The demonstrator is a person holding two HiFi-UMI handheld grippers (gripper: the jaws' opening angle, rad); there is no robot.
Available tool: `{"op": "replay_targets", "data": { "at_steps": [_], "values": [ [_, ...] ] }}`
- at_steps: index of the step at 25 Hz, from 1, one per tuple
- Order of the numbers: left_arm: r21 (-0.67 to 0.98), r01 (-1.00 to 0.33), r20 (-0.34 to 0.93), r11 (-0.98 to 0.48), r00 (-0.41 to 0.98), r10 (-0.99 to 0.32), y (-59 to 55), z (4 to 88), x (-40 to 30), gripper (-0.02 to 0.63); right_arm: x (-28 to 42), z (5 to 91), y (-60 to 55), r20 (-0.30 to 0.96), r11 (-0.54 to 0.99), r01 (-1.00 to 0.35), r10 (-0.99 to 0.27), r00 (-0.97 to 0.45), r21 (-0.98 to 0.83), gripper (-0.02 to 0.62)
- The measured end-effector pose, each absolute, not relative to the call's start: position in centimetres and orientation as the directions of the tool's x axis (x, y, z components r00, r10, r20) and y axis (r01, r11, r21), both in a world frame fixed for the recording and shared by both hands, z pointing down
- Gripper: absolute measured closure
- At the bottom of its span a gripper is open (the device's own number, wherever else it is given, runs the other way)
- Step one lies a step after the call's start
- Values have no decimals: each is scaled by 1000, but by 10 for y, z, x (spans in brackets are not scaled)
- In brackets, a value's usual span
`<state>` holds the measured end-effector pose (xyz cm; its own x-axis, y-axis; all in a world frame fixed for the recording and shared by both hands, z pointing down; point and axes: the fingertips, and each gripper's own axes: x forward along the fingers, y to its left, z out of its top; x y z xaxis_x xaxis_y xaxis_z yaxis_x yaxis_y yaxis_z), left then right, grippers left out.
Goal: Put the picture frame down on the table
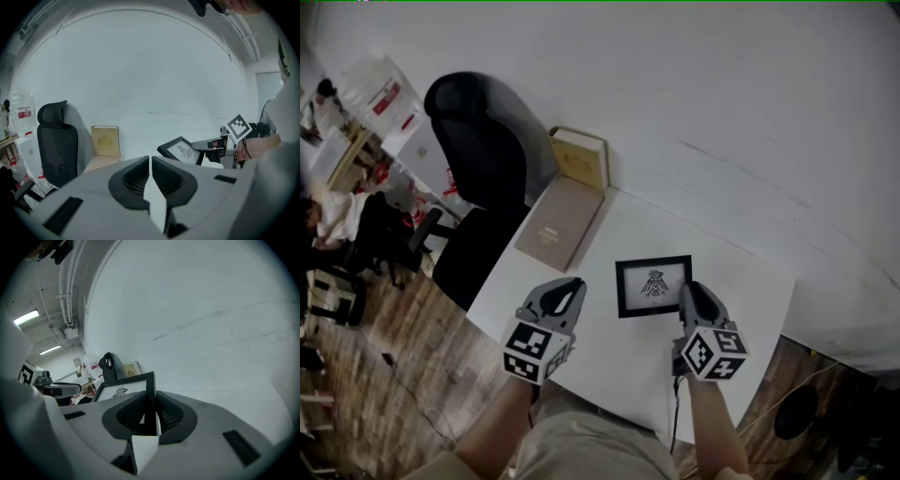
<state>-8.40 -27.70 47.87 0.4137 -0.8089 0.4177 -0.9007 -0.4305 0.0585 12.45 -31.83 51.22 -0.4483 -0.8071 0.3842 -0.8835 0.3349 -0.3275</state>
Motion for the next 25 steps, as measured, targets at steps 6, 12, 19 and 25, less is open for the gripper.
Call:
{"op": "replay_targets", "data": {
  "at_steps": [6, 12, 19, 25],
  "values": [
    [64, -889, 452, -454, 431, -781, -305, 490, -81, 571, 127, 525, -353, 400, 280, -904, -825, -399, -323, 511],
    [61, -862, 444, -503, 474, -760, -344, 501, -81, 571, 112, 543, -383, 424, 240, -920, -831, -360, -311, 509],
    [92, -830, 474, -551, 523, -708, -385, 531, -94, 571, 101, 578, -413, 483, 133, -952, -837, -256, -275, 509],
    [141, -790, 518, -597, 573, -635, -414, 566, -103, 571, 85, 615, -433, 549, 41, -960, -813, -194, -278, 509]
  ]
}}
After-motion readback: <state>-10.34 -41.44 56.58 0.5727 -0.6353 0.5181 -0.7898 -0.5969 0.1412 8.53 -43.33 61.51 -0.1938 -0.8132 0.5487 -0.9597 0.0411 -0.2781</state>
